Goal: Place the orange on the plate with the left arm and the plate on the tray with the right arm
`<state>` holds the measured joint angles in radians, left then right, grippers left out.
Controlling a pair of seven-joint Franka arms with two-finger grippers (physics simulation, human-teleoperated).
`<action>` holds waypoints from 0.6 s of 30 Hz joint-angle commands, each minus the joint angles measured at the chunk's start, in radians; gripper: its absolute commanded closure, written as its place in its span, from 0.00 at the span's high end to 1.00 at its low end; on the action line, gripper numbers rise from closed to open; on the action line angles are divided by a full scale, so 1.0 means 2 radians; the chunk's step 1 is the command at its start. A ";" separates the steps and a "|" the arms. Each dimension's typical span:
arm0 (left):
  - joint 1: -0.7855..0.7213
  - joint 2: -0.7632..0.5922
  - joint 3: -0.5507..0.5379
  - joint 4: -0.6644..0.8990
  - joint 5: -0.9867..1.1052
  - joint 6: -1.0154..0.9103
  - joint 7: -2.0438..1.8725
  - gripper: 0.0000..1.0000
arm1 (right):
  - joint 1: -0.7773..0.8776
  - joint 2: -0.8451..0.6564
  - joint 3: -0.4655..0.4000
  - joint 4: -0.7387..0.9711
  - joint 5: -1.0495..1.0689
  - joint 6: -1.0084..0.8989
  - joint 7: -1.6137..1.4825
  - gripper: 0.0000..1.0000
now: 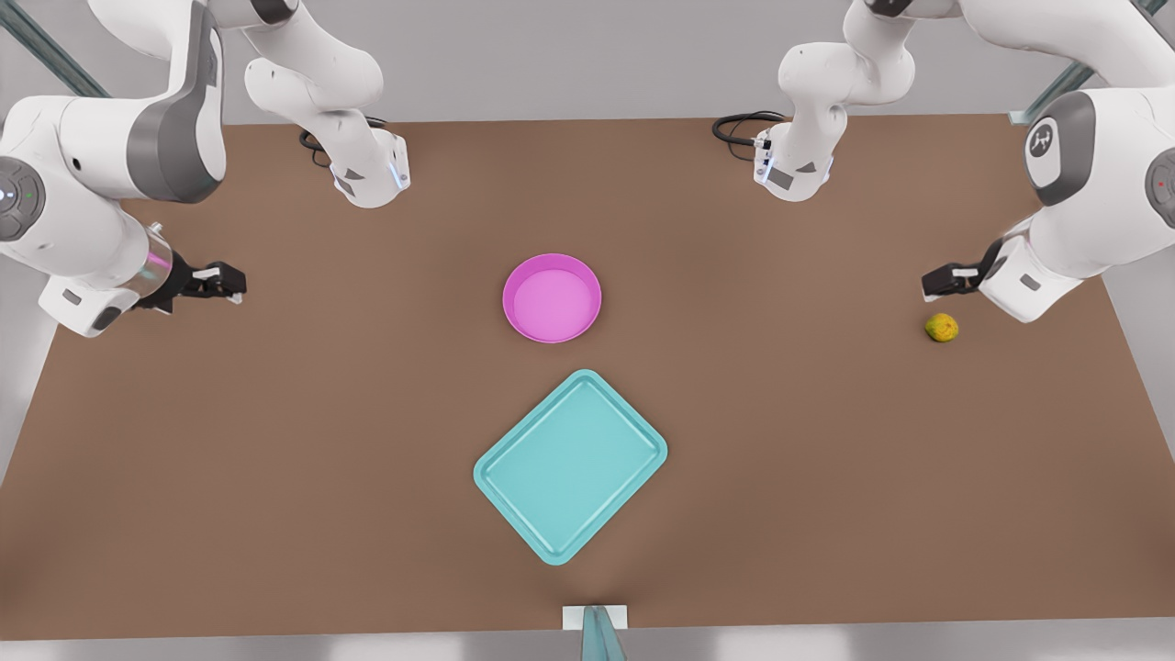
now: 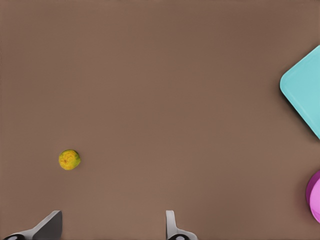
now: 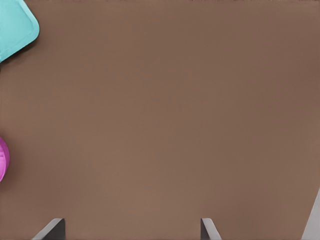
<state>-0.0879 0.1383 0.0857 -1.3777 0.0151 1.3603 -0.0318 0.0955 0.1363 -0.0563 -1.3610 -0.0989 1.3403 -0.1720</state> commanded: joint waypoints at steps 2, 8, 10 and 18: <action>-0.001 0.003 0.000 0.000 0.002 0.022 -0.027 1.00 | 0.000 -0.001 0.000 0.000 0.002 0.018 -0.031 1.00; 0.059 0.057 0.102 -0.202 0.004 0.236 0.192 1.00 | -0.001 0.001 0.000 -0.001 0.002 0.019 -0.033 1.00; 0.064 0.054 0.126 -0.300 0.004 0.365 0.259 1.00 | -0.002 0.003 0.000 -0.001 0.002 0.019 -0.033 1.00; 0.090 0.118 0.144 -0.369 0.003 0.511 0.317 1.00 | -0.002 0.005 0.000 -0.001 0.002 0.019 -0.033 1.00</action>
<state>0.0898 0.3717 0.3721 -2.1069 0.0212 2.1603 0.2610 0.0920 0.1466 -0.0564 -1.3642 -0.0957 1.3761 -0.2133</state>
